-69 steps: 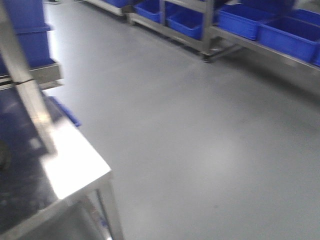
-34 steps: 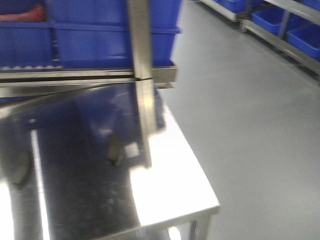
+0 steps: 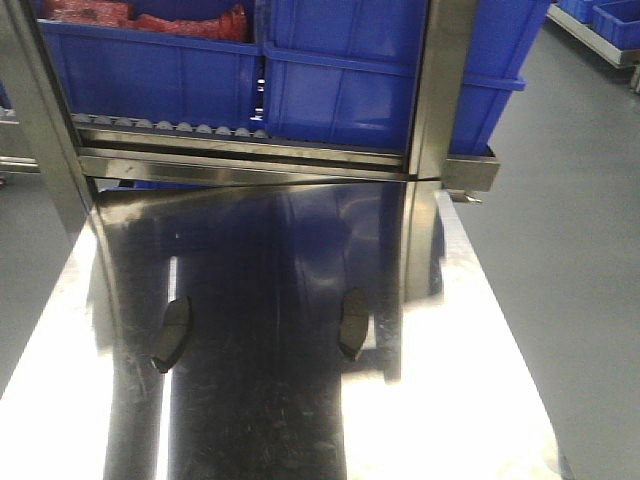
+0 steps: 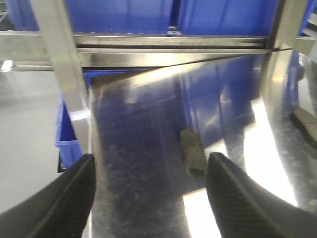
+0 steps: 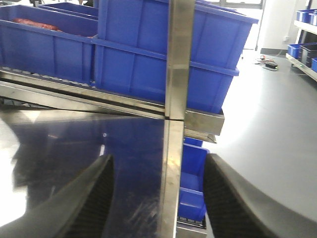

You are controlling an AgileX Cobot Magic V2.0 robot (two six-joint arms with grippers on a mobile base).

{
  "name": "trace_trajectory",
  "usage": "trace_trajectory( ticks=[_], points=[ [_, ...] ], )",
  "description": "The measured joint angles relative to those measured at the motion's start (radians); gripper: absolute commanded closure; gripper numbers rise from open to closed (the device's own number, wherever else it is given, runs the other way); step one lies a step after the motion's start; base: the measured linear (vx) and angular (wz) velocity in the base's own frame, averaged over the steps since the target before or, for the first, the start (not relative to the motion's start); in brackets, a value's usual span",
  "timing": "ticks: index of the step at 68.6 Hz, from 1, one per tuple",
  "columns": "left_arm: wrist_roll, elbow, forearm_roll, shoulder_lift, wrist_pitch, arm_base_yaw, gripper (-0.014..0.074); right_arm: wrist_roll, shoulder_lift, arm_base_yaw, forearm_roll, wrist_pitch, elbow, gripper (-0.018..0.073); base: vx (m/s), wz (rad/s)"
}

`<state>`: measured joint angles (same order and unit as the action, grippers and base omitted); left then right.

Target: Move and align brake pads A on conveyor

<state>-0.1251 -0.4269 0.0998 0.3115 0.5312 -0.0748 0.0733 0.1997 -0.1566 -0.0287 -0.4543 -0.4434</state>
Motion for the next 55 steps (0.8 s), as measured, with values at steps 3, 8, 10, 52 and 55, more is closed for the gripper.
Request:
trace_trajectory(
  ticks=[3,8,10,52,55],
  points=[
    [0.000,0.000,0.000,0.000,0.000,0.000,0.0146,0.000,0.000,0.000,0.000,0.000,0.000,0.0159,0.06,0.21],
    [0.000,0.000,0.000,0.000,0.000,0.000,0.0146,0.000,0.000,0.000,0.000,0.000,0.000,0.0159,0.06,0.16],
    [0.000,0.000,0.000,0.000,0.000,0.000,0.0146,0.000,0.000,0.000,0.000,0.000,0.000,0.0159,0.06,0.11],
    [0.000,0.000,0.000,0.000,0.000,0.000,0.0146,0.000,0.000,0.000,0.000,0.000,0.000,0.0159,0.04,0.04],
    [0.000,0.000,0.000,0.000,0.000,0.000,0.0146,0.000,0.000,0.000,0.000,0.000,0.000,0.0159,0.02,0.04]
  ],
)
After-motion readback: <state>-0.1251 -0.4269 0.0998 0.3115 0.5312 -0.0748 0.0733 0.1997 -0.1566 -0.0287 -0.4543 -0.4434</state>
